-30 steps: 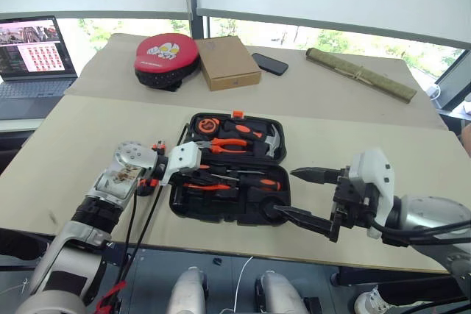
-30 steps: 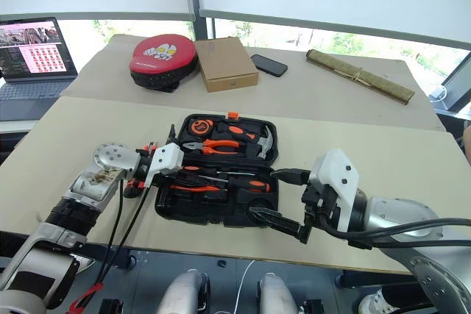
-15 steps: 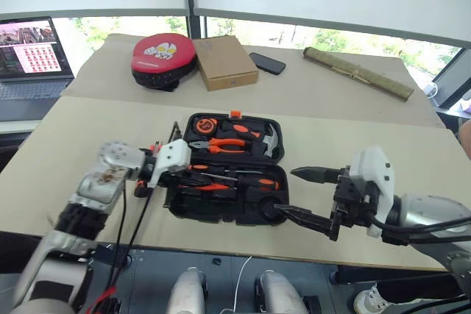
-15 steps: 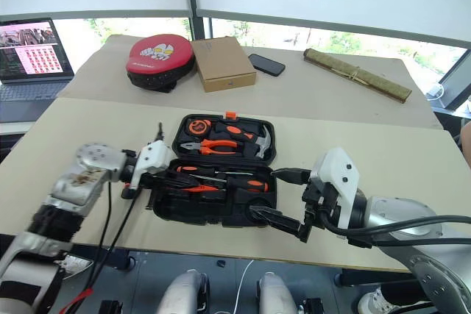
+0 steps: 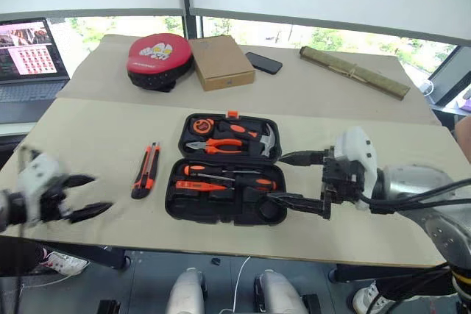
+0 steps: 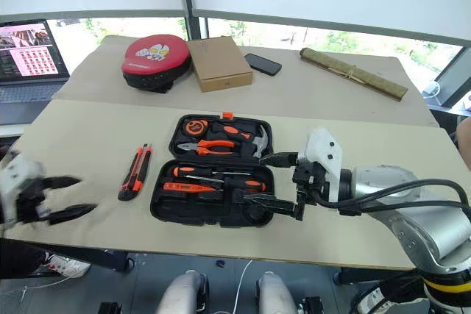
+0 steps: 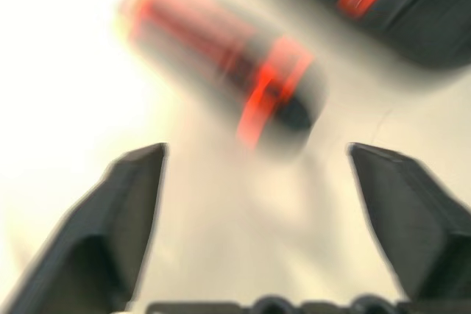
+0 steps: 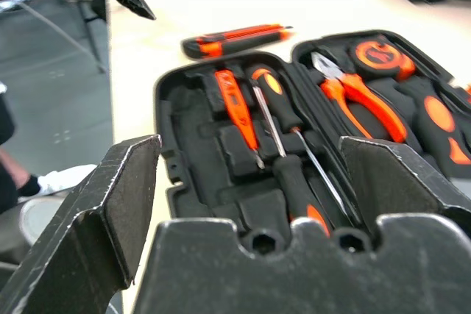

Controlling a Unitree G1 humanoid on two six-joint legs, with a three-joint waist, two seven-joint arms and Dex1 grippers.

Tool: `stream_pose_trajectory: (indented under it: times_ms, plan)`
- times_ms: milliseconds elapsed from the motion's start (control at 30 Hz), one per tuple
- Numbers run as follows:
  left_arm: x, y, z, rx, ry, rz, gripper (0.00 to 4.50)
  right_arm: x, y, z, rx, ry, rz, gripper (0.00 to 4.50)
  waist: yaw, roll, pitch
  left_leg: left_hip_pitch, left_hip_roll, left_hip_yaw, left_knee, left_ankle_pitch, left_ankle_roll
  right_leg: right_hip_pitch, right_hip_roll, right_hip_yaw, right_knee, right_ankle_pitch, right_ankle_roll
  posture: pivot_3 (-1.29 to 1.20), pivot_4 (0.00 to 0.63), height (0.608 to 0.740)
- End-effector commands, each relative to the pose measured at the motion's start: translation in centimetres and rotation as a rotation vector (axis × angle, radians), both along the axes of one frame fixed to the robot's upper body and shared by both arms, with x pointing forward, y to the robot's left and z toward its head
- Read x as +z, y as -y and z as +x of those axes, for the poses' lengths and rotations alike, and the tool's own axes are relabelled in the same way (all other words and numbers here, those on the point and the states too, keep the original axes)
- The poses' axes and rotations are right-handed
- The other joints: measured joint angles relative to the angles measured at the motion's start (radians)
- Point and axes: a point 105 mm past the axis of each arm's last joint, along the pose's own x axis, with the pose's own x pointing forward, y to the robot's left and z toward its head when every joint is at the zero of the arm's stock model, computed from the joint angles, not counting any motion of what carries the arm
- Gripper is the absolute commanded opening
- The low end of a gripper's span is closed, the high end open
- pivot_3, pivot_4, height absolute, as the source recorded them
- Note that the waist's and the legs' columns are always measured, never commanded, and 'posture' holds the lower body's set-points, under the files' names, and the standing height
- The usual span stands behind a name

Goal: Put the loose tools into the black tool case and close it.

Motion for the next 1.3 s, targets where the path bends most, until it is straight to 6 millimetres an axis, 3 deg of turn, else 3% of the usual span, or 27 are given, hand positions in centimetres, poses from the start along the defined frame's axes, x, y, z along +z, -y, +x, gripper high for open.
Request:
stream_pose_trajectory:
  times_ms: [33, 167, 300, 467, 700, 833, 967, 1000, 1033, 1233, 1300]
  plan:
    - [2.4, 1.1, 0.9, 0.005, 0.075, -0.024, 4.47, 0.6, -0.4, -0.1, 0.039, 0.045, 0.009, 4.5, 0.018, 0.0, 0.0, 0.0, 0.0, 0.0, 0.0, 0.0, 0.0, -0.002, 0.0, -0.001, 0.0, 0.0, -0.001, 0.0, 0.15, 0.74]
    - [3.8, 3.2, 4.5, 0.139, 0.051, -0.085, 4.47, 0.8, -0.5, 0.0, 0.043, 0.046, 0.016, 4.5, 0.04, 0.0, 0.0, 0.001, 0.001, 0.001, 0.0, -0.001, -0.003, -0.001, -0.002, -0.002, -0.003, -0.004, -0.007, 0.0, 0.15, 0.74]
    - [4.5, 5.3, 7.2, 0.291, -0.056, -0.155, 4.47, 0.7, -0.5, -0.4, 0.036, 0.038, 0.021, 4.5, 0.031, -0.003, -0.001, 0.0, 0.0, 0.002, 0.001, 0.0, -0.001, 0.003, -0.001, -0.001, -0.001, 0.002, 0.001, 0.0, 0.15, 0.74]
    - [5.4, 7.7, 9.3, 0.353, -0.145, -0.199, 4.47, 0.5, -0.7, -0.9, 0.021, 0.034, 0.032, 4.5, 0.012, -0.003, -0.001, -0.001, -0.001, 0.0, 0.0, 0.001, -0.001, 0.001, 0.003, 0.001, 0.002, 0.001, 0.002, 0.0, 0.15, 0.74]
    - [3.2, 10.5, 11.9, 0.372, -0.237, -0.096, 4.47, 0.1, -1.2, -1.3, -0.015, 0.04, 0.058, 4.5, 0.008, -0.003, -0.001, -0.001, -0.002, -0.001, 0.001, 0.001, -0.001, 0.001, 0.002, 0.002, 0.002, 0.001, 0.002, 0.0, 0.15, 0.74]
    - [0.7, 11.6, 11.8, 0.342, -0.327, -0.048, 4.47, -0.1, -1.2, -1.3, -0.039, 0.05, 0.067, 4.5, 0.008, -0.003, -0.001, -0.001, -0.002, -0.002, 0.001, 0.001, -0.001, 0.0, 0.002, 0.002, 0.002, 0.001, 0.002, 0.0, 0.15, 0.74]
    - [-1.4, 11.4, 11.4, 0.342, -0.375, -0.013, 4.47, -0.1, -1.2, -1.3, -0.052, 0.06, 0.075, 4.5, 0.011, 0.0, -0.002, -0.001, -0.003, -0.002, 0.001, 0.001, -0.001, 0.001, 0.002, 0.002, 0.002, 0.001, 0.002, 0.0, 0.15, 0.74]
    - [-1.8, 11.4, 11.3, 0.336, -0.385, -0.013, 3.94, -0.1, -1.2, -1.3, -0.055, 0.062, 0.079, 4.5, 0.011, 0.001, -0.003, 0.0, -0.003, -0.002, 0.001, 0.001, -0.001, 0.002, 0.002, 0.002, 0.002, 0.001, 0.002, 0.0, 0.15, 0.74]
    - [-2.1, 11.4, 11.2, 0.335, -0.392, -0.014, 3.84, 0.0, -1.2, -1.3, -0.058, 0.064, 0.082, 4.5, 0.012, 0.001, -0.003, 0.0, -0.003, -0.002, 0.001, 0.001, -0.001, 0.002, 0.001, 0.002, 0.002, 0.001, 0.002, 0.0, 0.15, 0.74]
    - [-2.6, 10.7, 11.1, 0.367, -0.397, -0.035, 1.72, 0.1, -1.0, -1.6, -0.072, 0.071, 0.08, 4.5, 0.016, 0.002, -0.004, 0.001, -0.003, -0.002, 0.001, 0.001, 0.0, 0.003, 0.001, 0.002, 0.002, 0.001, 0.002, 0.0, 0.15, 0.74]
    - [-2.0, 9.3, 11.5, 0.397, -0.352, -0.043, 1.54, 0.2, -0.9, -1.7, -0.077, 0.072, 0.073, 4.5, 0.017, 0.003, -0.004, 0.001, -0.003, -0.002, 0.001, 0.001, 0.0, 0.002, 0.001, 0.002, 0.002, 0.001, 0.002, 0.0, 0.15, 0.74]
